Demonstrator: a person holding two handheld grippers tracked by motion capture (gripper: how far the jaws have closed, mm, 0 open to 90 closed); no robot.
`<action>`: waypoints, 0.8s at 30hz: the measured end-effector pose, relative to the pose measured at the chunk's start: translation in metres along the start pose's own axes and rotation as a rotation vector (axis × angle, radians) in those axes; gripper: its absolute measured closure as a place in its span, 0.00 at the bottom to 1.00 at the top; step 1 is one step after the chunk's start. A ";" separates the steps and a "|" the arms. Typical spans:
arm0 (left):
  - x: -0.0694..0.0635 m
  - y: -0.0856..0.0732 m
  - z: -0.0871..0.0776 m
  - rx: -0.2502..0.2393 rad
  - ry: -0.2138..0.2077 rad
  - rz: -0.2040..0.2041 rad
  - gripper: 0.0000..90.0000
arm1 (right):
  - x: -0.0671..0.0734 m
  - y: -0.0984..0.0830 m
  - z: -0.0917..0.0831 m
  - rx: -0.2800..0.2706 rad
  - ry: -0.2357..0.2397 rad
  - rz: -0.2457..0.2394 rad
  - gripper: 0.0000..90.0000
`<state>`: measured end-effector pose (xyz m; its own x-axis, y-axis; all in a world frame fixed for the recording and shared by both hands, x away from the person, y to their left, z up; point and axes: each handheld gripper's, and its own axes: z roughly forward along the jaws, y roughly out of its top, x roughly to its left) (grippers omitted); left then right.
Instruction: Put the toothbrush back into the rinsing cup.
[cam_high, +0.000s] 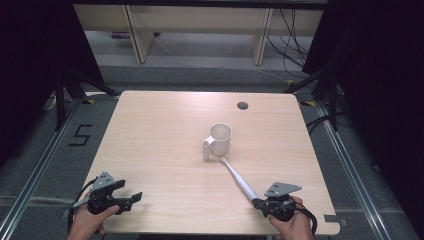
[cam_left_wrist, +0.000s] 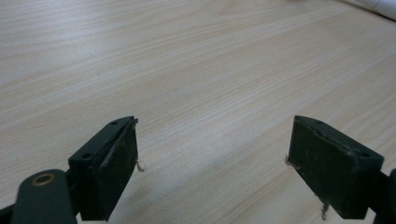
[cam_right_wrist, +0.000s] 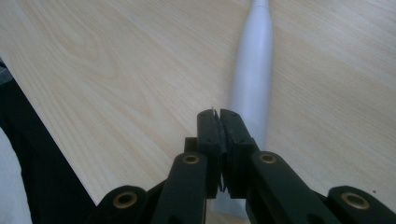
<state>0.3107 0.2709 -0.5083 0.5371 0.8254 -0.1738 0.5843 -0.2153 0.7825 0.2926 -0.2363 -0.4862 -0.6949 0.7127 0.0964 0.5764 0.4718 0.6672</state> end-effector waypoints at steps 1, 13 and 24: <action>0.000 0.000 0.000 0.000 0.000 0.000 0.17 | 0.000 0.000 0.000 0.000 0.000 0.000 0.98; 0.000 0.000 0.000 0.003 0.003 0.004 0.17 | -0.002 0.010 -0.007 0.009 -0.010 -0.030 0.91; 0.001 0.000 0.000 -0.003 0.003 0.002 0.17 | -0.008 0.042 0.009 0.125 -0.096 -0.112 0.63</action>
<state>0.3111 0.2718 -0.5089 0.5367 0.8263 -0.1707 0.5816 -0.2157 0.7844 0.3262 -0.2173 -0.4650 -0.7170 0.6953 -0.0487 0.5505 0.6078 0.5723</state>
